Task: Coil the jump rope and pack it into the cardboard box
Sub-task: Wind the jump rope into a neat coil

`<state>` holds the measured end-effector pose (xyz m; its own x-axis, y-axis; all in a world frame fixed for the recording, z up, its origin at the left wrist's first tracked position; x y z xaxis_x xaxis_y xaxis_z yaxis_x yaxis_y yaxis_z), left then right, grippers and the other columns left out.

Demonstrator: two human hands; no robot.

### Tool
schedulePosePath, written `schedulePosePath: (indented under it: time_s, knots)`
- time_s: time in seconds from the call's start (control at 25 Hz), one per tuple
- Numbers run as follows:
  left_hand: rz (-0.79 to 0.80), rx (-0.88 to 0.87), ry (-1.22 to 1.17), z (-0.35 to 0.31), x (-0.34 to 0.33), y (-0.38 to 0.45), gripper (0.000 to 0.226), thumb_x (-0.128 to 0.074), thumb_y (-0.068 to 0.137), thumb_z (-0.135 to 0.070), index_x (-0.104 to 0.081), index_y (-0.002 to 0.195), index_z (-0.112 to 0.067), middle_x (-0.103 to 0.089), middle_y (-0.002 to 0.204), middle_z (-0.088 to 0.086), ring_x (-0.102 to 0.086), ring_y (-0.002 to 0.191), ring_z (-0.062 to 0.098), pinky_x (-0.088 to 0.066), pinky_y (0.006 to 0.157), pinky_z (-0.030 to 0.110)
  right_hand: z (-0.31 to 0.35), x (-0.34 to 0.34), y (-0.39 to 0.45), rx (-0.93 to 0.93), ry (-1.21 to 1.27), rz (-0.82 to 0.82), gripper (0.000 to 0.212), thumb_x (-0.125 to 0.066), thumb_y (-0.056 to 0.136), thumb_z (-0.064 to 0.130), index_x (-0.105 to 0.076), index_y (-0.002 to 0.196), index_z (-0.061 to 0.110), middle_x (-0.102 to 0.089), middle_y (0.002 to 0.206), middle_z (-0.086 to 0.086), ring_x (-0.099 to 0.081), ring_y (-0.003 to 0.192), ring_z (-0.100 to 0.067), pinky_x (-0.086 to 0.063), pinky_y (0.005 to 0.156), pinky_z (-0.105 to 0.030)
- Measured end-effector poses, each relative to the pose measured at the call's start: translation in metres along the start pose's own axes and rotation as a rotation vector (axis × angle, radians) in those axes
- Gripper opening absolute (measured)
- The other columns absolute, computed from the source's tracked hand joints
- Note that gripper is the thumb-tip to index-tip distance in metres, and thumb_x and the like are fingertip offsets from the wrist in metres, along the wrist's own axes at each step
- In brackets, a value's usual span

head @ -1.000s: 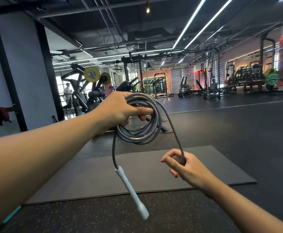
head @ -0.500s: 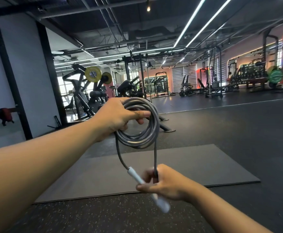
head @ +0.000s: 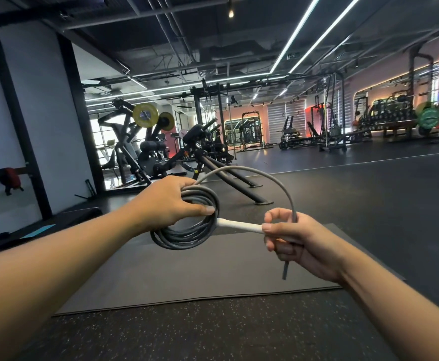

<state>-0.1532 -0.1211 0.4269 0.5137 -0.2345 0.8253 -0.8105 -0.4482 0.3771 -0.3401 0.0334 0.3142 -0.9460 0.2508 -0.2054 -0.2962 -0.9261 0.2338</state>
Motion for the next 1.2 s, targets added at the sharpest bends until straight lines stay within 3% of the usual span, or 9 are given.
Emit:
schedulePosePath:
  time_s: [0.12, 0.2, 0.28, 0.52, 0.68, 0.8, 0.88, 1.04, 1.2]
  knots:
    - [0.011, 0.007, 0.061, -0.004, -0.009, 0.001, 0.038, -0.087, 0.066, -0.055, -0.073, 0.091, -0.029, -0.074, 0.072, -0.013, -0.062, 0.057, -0.006, -0.048, 0.057, 0.02, -0.004, -0.012, 0.006, 0.057, 0.168, 0.014, 0.017, -0.068, 0.079, 0.005, -0.06, 0.092, 0.01, -0.061, 0.071, -0.015, -0.032, 0.046, -0.01, -0.021, 0.049, -0.024]
    - [0.016, 0.001, 0.067, -0.006, -0.023, 0.0, 0.047, -0.09, 0.06, -0.054, -0.072, 0.094, -0.029, -0.078, 0.082, -0.013, -0.071, 0.076, 0.0, -0.057, 0.078, 0.029, -0.004, -0.024, 0.01, 0.121, 0.195, -0.005, 0.027, -0.069, 0.082, 0.003, -0.064, 0.108, 0.004, -0.06, 0.071, -0.011, -0.03, 0.048, -0.01, -0.02, 0.05, -0.024]
    - [0.033, -0.002, 0.021, -0.008, -0.039, -0.004, 0.052, -0.093, 0.057, -0.05, -0.069, 0.098, -0.028, -0.078, 0.086, -0.011, -0.072, 0.082, 0.002, -0.057, 0.082, 0.027, -0.004, -0.037, 0.013, 0.185, 0.155, -0.03, 0.032, -0.066, 0.089, 0.007, -0.065, 0.12, -0.001, -0.058, 0.069, -0.006, -0.026, 0.05, -0.01, -0.017, 0.051, -0.026]
    - [-0.017, 0.07, -0.234, -0.013, -0.047, -0.007, 0.062, -0.074, 0.065, -0.067, -0.069, 0.096, -0.014, -0.061, 0.055, -0.015, -0.049, 0.041, -0.004, -0.038, 0.045, 0.013, -0.007, -0.055, 0.014, 0.378, -0.261, -0.174, 0.022, -0.06, 0.1, 0.019, -0.077, 0.114, 0.019, -0.042, 0.053, 0.012, -0.027, 0.048, -0.005, -0.021, 0.047, -0.021]
    - [-0.095, 0.143, -0.251, -0.008, -0.048, -0.006, 0.056, -0.079, 0.074, -0.057, -0.072, 0.09, -0.005, -0.056, 0.051, -0.012, -0.042, 0.033, -0.002, -0.031, 0.038, 0.01, -0.002, -0.068, 0.009, 0.411, -0.54, -0.113, 0.029, -0.045, 0.107, 0.005, -0.066, 0.125, 0.013, -0.053, 0.043, 0.03, -0.054, 0.048, 0.012, -0.041, 0.052, -0.006]
    - [-0.139, 0.195, -0.32, -0.002, -0.051, -0.009, 0.044, -0.079, 0.08, -0.047, -0.072, 0.085, -0.004, -0.05, 0.04, -0.015, -0.042, 0.032, -0.001, -0.03, 0.036, 0.01, 0.003, -0.072, 0.008, 0.393, -0.623, -0.068, 0.035, -0.041, 0.106, -0.002, -0.063, 0.117, 0.024, -0.056, 0.05, 0.037, -0.056, 0.056, 0.018, -0.04, 0.058, -0.002]
    - [-0.194, 0.228, -0.366, 0.003, -0.05, -0.012, 0.04, -0.076, 0.083, -0.045, -0.074, 0.086, -0.005, -0.05, 0.038, -0.015, -0.041, 0.031, 0.0, -0.032, 0.037, 0.014, 0.005, -0.075, 0.008, 0.369, -0.587, -0.025, 0.042, -0.042, 0.104, 0.0, -0.06, 0.119, 0.034, -0.059, 0.057, 0.036, -0.057, 0.06, 0.017, -0.04, 0.061, -0.003]
    - [-0.348, 0.291, -0.465, 0.017, -0.029, -0.009, 0.034, -0.074, 0.085, -0.045, -0.069, 0.072, -0.014, -0.049, 0.037, -0.015, -0.036, 0.029, 0.001, -0.031, 0.046, 0.028, -0.005, -0.07, 0.005, 0.38, -0.354, -0.091, 0.034, -0.038, 0.101, 0.057, -0.047, 0.132, 0.046, -0.049, 0.074, 0.016, -0.042, 0.052, 0.002, -0.031, 0.05, -0.019]
    - [-0.418, 0.269, -0.766, 0.022, -0.014, -0.011, 0.031, -0.071, 0.088, -0.041, -0.061, 0.076, -0.014, -0.037, 0.041, -0.013, -0.028, 0.032, 0.006, -0.022, 0.045, 0.025, -0.01, -0.061, 0.016, 0.408, -0.172, -0.282, 0.031, -0.039, 0.109, 0.025, -0.069, 0.115, 0.023, -0.049, 0.077, -0.001, -0.044, 0.056, -0.014, -0.038, 0.047, -0.029]
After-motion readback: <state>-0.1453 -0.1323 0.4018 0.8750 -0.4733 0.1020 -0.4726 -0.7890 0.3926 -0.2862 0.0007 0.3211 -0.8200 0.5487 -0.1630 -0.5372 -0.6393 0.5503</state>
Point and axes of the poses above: each hand's wrist, its own y-axis towards the middle knuckle, its own x-axis out of the back of the hand, z = x × y, the point moved 4 cm from there along y, towards the middle knuckle
